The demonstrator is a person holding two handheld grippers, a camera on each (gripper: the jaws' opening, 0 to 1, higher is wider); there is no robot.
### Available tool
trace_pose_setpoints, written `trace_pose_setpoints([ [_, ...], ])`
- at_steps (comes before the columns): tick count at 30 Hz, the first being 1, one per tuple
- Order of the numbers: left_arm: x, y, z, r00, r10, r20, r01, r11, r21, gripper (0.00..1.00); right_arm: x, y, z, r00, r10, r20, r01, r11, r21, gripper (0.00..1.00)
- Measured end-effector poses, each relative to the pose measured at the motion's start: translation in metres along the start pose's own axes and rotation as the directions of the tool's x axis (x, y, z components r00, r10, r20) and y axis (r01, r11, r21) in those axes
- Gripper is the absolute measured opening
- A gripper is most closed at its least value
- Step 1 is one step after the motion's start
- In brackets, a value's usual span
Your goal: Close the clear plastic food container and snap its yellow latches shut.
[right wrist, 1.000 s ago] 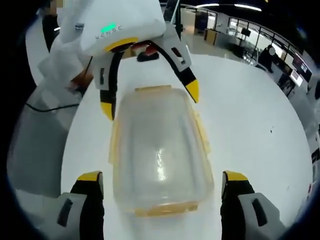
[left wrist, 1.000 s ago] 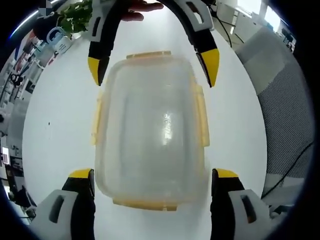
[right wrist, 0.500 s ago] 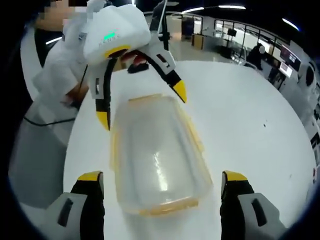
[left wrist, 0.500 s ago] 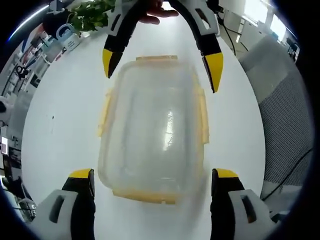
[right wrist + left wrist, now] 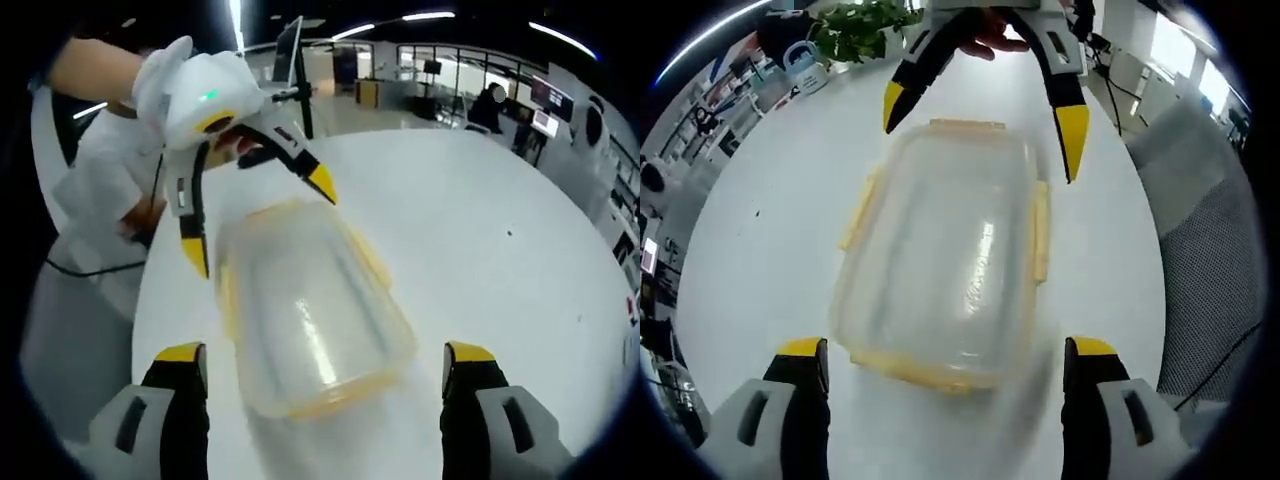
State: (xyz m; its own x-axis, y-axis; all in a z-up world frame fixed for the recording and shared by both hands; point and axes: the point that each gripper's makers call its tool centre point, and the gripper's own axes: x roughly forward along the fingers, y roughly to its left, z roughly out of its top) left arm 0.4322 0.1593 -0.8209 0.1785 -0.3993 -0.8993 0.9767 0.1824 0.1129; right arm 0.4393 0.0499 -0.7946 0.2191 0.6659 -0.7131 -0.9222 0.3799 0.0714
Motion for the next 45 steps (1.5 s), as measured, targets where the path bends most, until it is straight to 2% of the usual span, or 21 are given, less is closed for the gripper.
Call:
trace_pose_setpoints([
  [6, -0.005, 0.005, 0.000, 0.998, 0.026, 0.055, -0.020, 0.994, -0.105, 0.99, -0.007, -0.003, 0.002, 0.998, -0.033, 0.044, 0.031, 0.999, 0.043, 0.98],
  [10, -0.009, 0.008, 0.000, 0.994, 0.054, 0.090, -0.041, 0.989, -0.141, 0.98, -0.010, -0.004, 0.001, 0.997, -0.047, 0.063, 0.043, 0.997, 0.067, 0.98],
  [16, -0.012, 0.006, -0.007, 0.992, 0.066, 0.107, -0.043, 0.978, -0.205, 0.99, -0.012, 0.000, 0.001, 0.993, -0.065, 0.094, 0.056, 0.993, 0.101, 0.98],
  [22, -0.017, 0.007, -0.005, 0.982, 0.100, 0.163, -0.049, 0.956, -0.290, 0.99, -0.018, -0.001, 0.002, 0.985, -0.101, 0.139, 0.078, 0.984, 0.159, 0.98],
  [32, -0.022, 0.006, -0.009, 0.969, 0.142, 0.203, -0.051, 0.916, -0.399, 0.99, -0.030, -0.005, 0.003, 0.964, -0.170, 0.205, 0.114, 0.959, 0.260, 0.96],
  [34, -0.025, 0.005, -0.011, 0.963, 0.158, 0.218, -0.051, 0.902, -0.429, 0.99, -0.032, -0.004, 0.001, 0.961, -0.182, 0.211, 0.123, 0.956, 0.265, 0.96],
  [39, -0.029, 0.003, -0.016, 0.955, 0.186, 0.232, -0.058, 0.882, -0.468, 0.99, -0.034, 0.002, -0.005, 0.959, -0.191, 0.210, 0.129, 0.952, 0.277, 0.96],
  [45, -0.032, 0.001, -0.020, 0.944, 0.218, 0.247, -0.067, 0.861, -0.504, 0.99, -0.038, 0.004, -0.001, 0.948, -0.216, 0.235, 0.140, 0.943, 0.302, 0.96],
])
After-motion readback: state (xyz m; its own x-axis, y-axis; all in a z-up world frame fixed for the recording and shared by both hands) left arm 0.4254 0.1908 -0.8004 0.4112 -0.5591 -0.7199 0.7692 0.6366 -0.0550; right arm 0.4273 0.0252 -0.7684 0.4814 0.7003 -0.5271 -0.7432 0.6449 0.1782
